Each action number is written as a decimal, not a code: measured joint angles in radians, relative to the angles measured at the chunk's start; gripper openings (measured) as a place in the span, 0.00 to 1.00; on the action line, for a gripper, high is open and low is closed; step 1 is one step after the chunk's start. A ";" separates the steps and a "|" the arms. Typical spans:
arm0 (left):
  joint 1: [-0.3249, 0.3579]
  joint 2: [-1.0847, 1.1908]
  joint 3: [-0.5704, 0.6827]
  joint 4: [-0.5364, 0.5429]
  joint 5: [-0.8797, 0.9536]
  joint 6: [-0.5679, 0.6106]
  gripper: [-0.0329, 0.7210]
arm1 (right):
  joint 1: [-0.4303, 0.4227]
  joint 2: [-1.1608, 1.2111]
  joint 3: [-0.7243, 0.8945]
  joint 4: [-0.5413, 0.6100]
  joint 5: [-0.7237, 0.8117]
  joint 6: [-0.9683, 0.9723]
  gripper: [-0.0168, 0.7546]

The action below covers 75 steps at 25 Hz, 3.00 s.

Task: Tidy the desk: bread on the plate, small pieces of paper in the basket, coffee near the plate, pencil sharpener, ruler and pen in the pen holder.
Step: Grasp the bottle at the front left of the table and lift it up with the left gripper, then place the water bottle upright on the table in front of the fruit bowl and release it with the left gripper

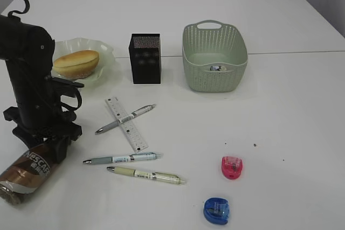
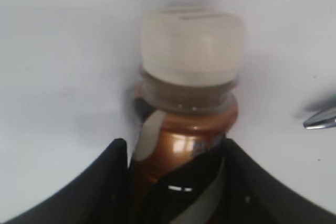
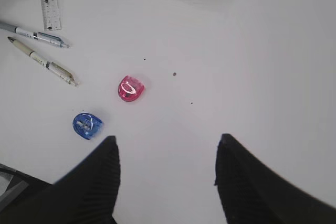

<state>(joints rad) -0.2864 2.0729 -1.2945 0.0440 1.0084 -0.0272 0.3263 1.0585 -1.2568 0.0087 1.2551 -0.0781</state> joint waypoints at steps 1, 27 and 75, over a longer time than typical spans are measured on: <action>0.000 0.000 0.000 0.000 0.000 -0.002 0.57 | 0.000 0.000 0.000 0.000 0.000 0.000 0.57; 0.000 -0.772 0.632 -0.070 -0.833 -0.126 0.38 | 0.000 0.000 0.000 -0.002 0.000 0.000 0.57; 0.084 -0.032 0.730 -0.174 -2.207 -0.020 0.44 | 0.000 0.000 0.001 -0.139 0.002 -0.010 0.57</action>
<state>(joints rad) -0.2020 2.0406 -0.5650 -0.1300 -1.1990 -0.0476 0.3263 1.0585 -1.2553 -0.1304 1.2566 -0.0877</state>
